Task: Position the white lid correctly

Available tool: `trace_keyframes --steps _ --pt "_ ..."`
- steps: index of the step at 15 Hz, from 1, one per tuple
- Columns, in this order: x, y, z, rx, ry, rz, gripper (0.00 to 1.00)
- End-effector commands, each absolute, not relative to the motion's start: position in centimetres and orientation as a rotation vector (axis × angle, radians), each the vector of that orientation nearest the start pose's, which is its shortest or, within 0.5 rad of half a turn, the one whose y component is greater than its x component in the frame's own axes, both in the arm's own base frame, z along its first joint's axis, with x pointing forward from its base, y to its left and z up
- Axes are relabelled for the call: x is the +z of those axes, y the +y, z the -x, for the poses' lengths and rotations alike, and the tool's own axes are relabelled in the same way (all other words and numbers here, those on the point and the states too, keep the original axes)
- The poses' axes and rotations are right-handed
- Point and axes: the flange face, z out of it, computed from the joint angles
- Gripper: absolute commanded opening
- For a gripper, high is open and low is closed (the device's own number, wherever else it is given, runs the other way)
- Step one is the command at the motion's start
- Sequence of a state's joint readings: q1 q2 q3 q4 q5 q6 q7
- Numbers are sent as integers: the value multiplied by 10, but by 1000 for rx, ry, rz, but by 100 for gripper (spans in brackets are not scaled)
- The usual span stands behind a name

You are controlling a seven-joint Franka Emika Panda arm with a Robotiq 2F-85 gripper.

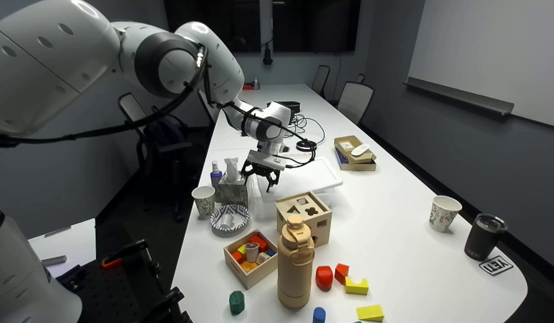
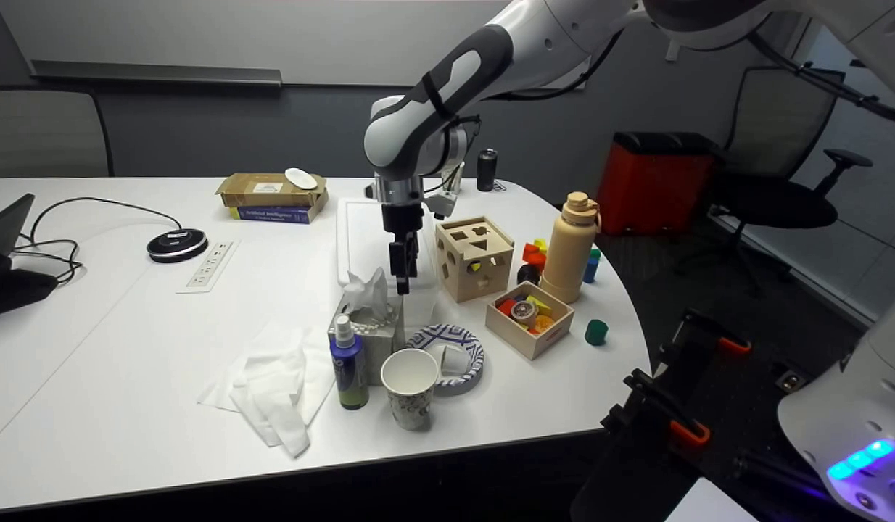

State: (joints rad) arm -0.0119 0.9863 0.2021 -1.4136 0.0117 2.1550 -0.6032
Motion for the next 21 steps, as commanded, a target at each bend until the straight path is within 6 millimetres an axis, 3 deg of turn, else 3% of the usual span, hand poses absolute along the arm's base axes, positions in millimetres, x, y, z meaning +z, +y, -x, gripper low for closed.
trace_keyframes --steps 1,10,15,18,21 --pt "106 114 -674 314 -991 2716 100" --pt "112 116 -669 405 -884 2696 100" --pt "124 128 -667 451 -806 2654 100" --pt "146 139 -666 416 -807 2644 100" --pt "189 148 -665 357 -832 2665 100"
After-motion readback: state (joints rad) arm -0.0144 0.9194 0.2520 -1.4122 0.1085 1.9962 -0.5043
